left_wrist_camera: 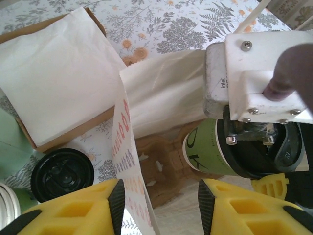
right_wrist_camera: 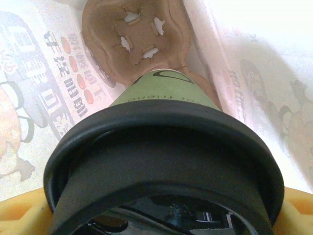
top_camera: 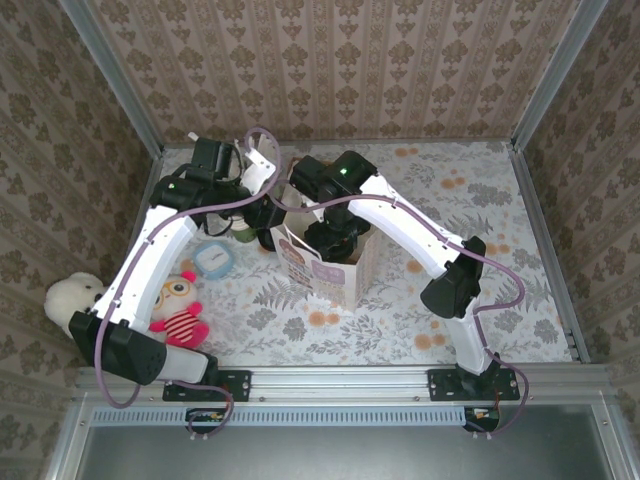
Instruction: Pack the takeout coffee
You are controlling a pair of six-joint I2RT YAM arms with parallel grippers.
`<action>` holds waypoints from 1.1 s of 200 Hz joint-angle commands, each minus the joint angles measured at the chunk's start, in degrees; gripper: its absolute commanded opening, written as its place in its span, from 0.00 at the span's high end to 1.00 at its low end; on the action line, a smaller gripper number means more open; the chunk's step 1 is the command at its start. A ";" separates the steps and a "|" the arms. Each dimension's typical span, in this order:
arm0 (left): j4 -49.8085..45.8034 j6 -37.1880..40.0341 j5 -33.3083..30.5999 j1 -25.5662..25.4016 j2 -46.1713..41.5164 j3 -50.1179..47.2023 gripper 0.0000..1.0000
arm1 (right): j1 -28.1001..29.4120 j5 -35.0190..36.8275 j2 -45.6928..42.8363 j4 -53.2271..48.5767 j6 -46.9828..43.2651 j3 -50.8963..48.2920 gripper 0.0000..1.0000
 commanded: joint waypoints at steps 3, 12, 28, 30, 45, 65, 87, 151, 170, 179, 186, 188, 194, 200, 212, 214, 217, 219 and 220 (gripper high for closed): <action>-3.21 1.00 0.53 -0.35 1.94 1.10 0.54 | 0.16 0.19 -1.63 -10.96 -0.51 1.34 0.49; -3.13 0.71 -1.35 -0.50 2.55 1.02 0.54 | 0.22 0.24 -1.60 -10.96 -0.45 1.59 0.49; -3.12 0.26 -3.35 -0.50 3.62 1.17 0.62 | 0.42 0.24 -1.71 -10.96 -0.63 1.62 0.49; -3.19 0.27 -3.41 -0.55 3.71 1.21 0.64 | 0.46 0.24 -1.74 -10.96 -0.71 1.55 0.49; -2.86 -0.10 -3.78 -0.44 4.12 1.42 0.85 | 0.51 0.25 -2.06 -10.96 -1.10 0.60 0.49; -2.00 -0.10 -2.99 -0.15 3.37 0.77 0.92 | 0.64 0.72 -2.90 -10.98 -1.41 -2.34 0.50; -1.55 0.20 -3.43 -0.17 2.89 0.42 0.98 | 0.57 1.18 -3.61 -11.05 -1.35 -5.50 0.51; -0.09 -0.58 -5.27 0.03 1.91 -0.11 1.00 | 0.69 -1.95 -3.78 -11.05 -3.02 -12.28 0.53; 0.56 -0.88 -6.31 0.05 1.71 -0.47 1.00 | 0.67 -2.22 -3.78 -11.03 -3.09 -13.65 0.54; 0.67 -0.97 -6.57 0.05 1.74 -0.46 1.00 | 0.68 -2.31 -3.73 -11.00 -3.09 -14.29 0.54; 0.76 -1.00 -6.67 0.03 1.75 -0.47 1.00 | 0.65 -2.56 -3.62 -11.09 -3.17 -14.91 0.55; 0.84 -1.05 -6.70 0.07 1.68 -0.46 1.00 | 0.70 -2.57 -3.56 -11.06 -3.22 -15.17 0.55; 0.91 -1.09 -6.68 0.07 1.60 -0.45 1.00 | 0.63 -2.73 -3.44 -11.05 -3.33 -15.81 0.55; 1.00 -1.10 -6.77 0.03 1.56 -0.54 1.00 | 0.63 -2.83 -3.42 -11.05 -3.32 -16.35 0.55; 1.09 -1.12 -6.85 0.05 1.36 -0.62 1.00 | 0.57 -3.23 -3.24 -11.05 -3.22 -16.84 0.55; 1.14 -1.15 -6.85 0.03 1.32 -0.60 1.00 | 0.61 -3.31 -3.25 -11.05 -3.25 -16.93 0.55; 1.25 -1.16 -6.85 0.10 1.27 -0.67 1.00 | 0.58 -3.36 -3.16 -11.02 -3.22 -16.98 0.56; 1.30 -1.16 -6.90 0.07 1.23 -0.75 1.00 | 0.57 -3.39 -3.16 -11.04 -3.25 -16.94 0.56; 1.33 -1.16 -6.88 0.09 1.23 -0.70 1.00 | 0.57 -3.38 -3.12 -11.04 -3.26 -16.94 0.56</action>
